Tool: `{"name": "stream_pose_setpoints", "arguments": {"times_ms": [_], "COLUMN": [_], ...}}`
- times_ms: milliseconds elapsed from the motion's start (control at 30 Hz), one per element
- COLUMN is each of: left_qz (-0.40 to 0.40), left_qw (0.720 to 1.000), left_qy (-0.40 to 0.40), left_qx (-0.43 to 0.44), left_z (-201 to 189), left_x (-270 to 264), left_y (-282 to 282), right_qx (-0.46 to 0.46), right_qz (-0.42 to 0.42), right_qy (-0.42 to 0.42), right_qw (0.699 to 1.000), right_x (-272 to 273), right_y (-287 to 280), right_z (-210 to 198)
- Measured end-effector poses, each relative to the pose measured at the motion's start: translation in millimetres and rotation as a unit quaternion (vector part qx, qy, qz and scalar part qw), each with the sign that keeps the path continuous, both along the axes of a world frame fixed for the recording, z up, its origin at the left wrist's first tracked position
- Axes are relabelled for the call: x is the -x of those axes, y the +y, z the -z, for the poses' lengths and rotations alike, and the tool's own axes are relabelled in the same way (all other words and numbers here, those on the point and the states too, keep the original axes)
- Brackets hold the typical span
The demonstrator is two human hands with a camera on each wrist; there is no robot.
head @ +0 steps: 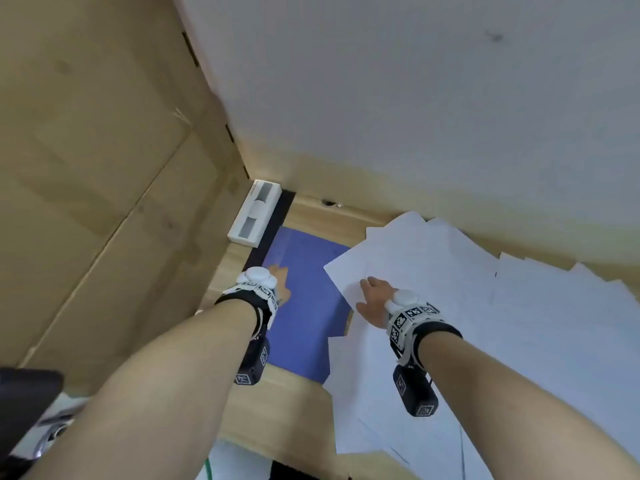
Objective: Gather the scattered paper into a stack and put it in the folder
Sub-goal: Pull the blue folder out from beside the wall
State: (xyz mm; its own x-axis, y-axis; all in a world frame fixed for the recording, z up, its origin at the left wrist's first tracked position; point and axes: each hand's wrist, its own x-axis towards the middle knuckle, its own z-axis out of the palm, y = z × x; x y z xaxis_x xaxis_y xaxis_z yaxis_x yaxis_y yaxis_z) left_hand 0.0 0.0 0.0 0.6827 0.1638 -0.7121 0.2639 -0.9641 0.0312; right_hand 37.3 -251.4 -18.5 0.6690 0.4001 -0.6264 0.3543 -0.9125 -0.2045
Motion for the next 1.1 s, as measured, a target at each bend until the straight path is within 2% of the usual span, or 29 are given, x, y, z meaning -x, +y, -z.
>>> {"name": "stream_pose_setpoints", "arguments": {"times_ms": [133, 267, 467, 533, 600, 667, 733, 833, 900, 967, 1033, 1100], "left_qz": [-0.052, -0.082, -0.209, -0.243, -0.299, -0.355, -0.377, -0.385, -0.394, -0.408, -0.422, -0.404], "left_qw": [0.995, 0.992, 0.977, 0.967, 0.944, 0.903, 0.869, 0.839, 0.823, 0.809, 0.802, 0.82], "left_qy": [-0.038, -0.026, 0.044, 0.03, -0.022, -0.077, -0.112, -0.153, -0.162, -0.16, -0.153, -0.141], "left_qx": [-0.07, -0.093, 0.022, 0.07, 0.14, 0.232, 0.301, 0.354, 0.376, 0.392, 0.393, 0.381], "left_z": [16, 30, 50, 51, 45, 29, 11, -32, -52, -61, -60, -48], "left_x": [9, 4, -9, -3, 2, -2, -13, -31, -38, -42, -42, -40], "left_y": [7, 23, 59, 63, 62, 58, 59, 71, 77, 77, 71, 56], "right_qx": [0.004, -0.013, 0.022, 0.029, 0.039, 0.044, 0.047, 0.007, -0.04, -0.12, -0.211, -0.29], "right_qz": [0.02, 0.014, -0.002, 0.002, 0.0, 0.006, 0.015, 0.034, 0.083, 0.184, 0.303, 0.389], "right_qy": [0.031, 0.052, 0.028, 0.013, 0.012, 0.024, 0.037, 0.034, 0.047, 0.072, 0.099, 0.105], "right_qw": [0.999, 0.998, 0.999, 0.999, 0.999, 0.999, 0.998, 0.999, 0.995, 0.973, 0.924, 0.868], "right_x": [13, 19, 25, 25, 25, 23, 22, 19, 16, 13, 9, 7], "right_y": [3, 9, 7, 4, -1, -9, -14, -13, -11, -7, -2, 0], "right_z": [16, 30, 39, 37, 34, 32, 28, 13, 2, -4, -11, -12]}}
